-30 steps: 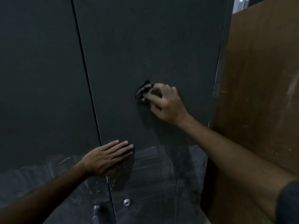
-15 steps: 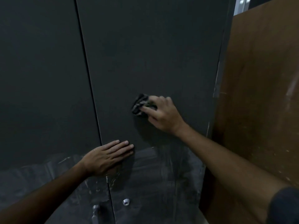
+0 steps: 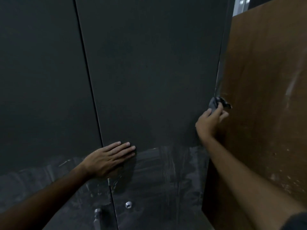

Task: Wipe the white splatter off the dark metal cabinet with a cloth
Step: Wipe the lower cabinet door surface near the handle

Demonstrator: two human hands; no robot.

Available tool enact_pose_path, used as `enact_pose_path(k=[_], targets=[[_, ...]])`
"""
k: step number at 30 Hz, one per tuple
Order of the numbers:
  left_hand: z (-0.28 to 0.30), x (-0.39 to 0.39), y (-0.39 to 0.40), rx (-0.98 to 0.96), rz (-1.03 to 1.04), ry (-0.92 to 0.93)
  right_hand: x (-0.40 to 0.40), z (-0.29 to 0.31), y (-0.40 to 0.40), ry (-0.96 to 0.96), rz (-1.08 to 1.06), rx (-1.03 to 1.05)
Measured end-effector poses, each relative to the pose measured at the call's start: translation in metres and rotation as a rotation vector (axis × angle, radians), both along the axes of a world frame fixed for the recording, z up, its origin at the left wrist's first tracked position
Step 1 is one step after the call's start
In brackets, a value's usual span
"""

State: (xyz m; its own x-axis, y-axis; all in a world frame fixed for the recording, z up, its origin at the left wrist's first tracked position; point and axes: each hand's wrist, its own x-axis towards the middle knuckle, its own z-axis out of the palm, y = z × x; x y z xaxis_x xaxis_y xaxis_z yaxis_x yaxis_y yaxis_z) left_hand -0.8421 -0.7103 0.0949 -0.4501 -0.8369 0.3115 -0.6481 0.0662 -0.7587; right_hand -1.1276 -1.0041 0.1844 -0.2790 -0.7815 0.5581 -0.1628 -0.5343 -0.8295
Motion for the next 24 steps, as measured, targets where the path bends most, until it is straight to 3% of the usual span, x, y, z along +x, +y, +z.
enact_pose_path(k=[2, 5, 7, 9, 12, 14, 17, 20, 24], targets=[[-0.002, -0.001, 0.000, -0.004, -0.002, -0.004, 0.000, 0.060, -0.018, -0.107, 0.023, 0.064], [-0.001, -0.001, 0.000, -0.012, -0.019, 0.009, 0.005, 0.126, -0.017, 0.003, 0.008, -0.152], [-0.002, -0.001, 0.000, -0.014, -0.022, 0.011, 0.009, 0.104, -0.011, 0.119, 0.045, -0.340], [-0.002, -0.001, 0.000, -0.015, -0.022, 0.006, 0.002, 0.040, -0.003, 0.252, 0.056, -0.380], [0.001, -0.003, 0.001, -0.015, -0.022, 0.000, -0.024, -0.027, 0.005, 0.195, 0.073, -0.064], [0.000, -0.002, 0.000, -0.004, -0.004, -0.014, -0.028, -0.013, -0.008, 0.111, 0.042, 0.132], [-0.003, 0.000, 0.000, -0.003, 0.011, -0.021, -0.021, 0.031, -0.016, 0.088, 0.057, -0.059], [-0.001, -0.002, 0.000, -0.020, -0.019, -0.019, -0.016, 0.011, -0.009, 0.337, 0.110, -0.340], [0.000, -0.002, 0.001, -0.027, -0.040, -0.017, -0.050, -0.091, -0.011, 0.810, 0.210, -0.432]])
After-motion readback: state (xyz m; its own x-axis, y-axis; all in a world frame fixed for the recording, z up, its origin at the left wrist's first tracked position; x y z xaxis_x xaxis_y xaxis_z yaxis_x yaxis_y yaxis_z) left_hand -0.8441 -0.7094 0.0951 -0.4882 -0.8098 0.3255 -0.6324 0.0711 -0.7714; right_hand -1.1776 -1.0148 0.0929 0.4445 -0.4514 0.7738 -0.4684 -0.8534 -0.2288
